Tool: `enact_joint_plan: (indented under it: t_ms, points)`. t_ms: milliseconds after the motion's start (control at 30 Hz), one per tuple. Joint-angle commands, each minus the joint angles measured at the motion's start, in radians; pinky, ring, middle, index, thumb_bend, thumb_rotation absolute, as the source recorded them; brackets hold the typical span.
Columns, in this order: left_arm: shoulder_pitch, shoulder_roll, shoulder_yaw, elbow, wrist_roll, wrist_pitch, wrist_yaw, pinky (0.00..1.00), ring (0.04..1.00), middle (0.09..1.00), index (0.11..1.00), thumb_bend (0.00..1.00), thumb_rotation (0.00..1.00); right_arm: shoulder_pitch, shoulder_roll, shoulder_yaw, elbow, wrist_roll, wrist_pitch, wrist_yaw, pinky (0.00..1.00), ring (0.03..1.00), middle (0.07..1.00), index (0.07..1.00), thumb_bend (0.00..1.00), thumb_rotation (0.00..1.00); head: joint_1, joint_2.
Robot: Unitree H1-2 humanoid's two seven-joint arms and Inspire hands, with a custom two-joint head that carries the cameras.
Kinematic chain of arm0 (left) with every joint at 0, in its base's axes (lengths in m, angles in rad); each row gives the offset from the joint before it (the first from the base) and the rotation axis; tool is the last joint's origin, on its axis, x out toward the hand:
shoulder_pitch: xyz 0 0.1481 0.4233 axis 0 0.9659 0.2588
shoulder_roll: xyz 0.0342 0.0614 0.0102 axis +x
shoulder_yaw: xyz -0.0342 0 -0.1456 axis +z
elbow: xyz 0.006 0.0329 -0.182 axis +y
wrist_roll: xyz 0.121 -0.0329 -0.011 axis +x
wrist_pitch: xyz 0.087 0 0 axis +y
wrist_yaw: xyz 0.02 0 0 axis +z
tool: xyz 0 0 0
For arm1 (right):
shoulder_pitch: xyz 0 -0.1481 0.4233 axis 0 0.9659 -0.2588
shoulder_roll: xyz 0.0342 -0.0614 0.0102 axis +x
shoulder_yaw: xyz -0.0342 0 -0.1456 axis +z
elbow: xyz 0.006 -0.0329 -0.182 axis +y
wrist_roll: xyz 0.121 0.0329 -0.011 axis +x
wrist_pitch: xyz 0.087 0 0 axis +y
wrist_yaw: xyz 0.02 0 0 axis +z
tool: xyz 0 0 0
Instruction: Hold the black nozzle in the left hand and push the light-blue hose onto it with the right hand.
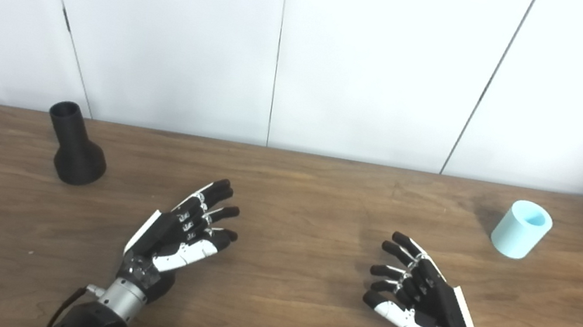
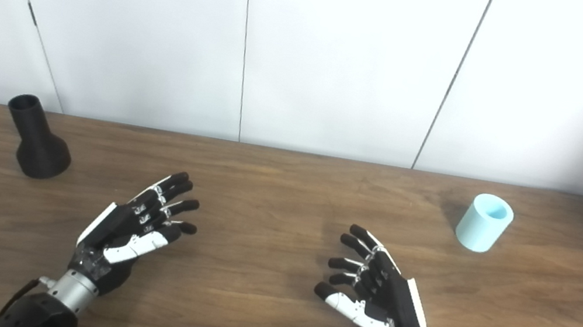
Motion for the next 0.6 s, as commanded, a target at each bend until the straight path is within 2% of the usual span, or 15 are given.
enact_joint_plan:
  t_ms: [0,267,433,567]
  points:
    - [0.015,0.000,0.006,0.028,-0.008,-0.021,0.001,0.67,0.845,0.927,0.901,0.75,0.16,-0.024,0.007,-0.004,-0.030,0.010,-0.037,-0.004,0.52,0.630,0.795,0.816,0.75,0.09,-0.001,0.000]
    - [0.014,0.000,0.005,0.031,-0.006,-0.022,-0.001,0.66,0.837,0.914,0.893,0.74,0.16,-0.025,0.006,-0.005,-0.030,0.008,-0.038,-0.005,0.53,0.628,0.798,0.816,0.76,0.10,0.000,0.006]
    - [0.015,-0.004,0.009,0.030,-0.019,-0.020,-0.004,0.59,0.756,0.836,0.870,0.71,0.13,-0.025,0.004,-0.005,-0.027,0.007,-0.047,-0.003,0.52,0.625,0.794,0.818,0.76,0.10,0.001,0.010]
    - [0.013,-0.007,0.010,0.034,-0.011,-0.029,0.000,0.51,0.678,0.764,0.793,0.68,0.09,-0.024,0.004,-0.004,-0.031,-0.004,-0.043,-0.008,0.53,0.623,0.796,0.810,0.76,0.11,0.001,0.010]
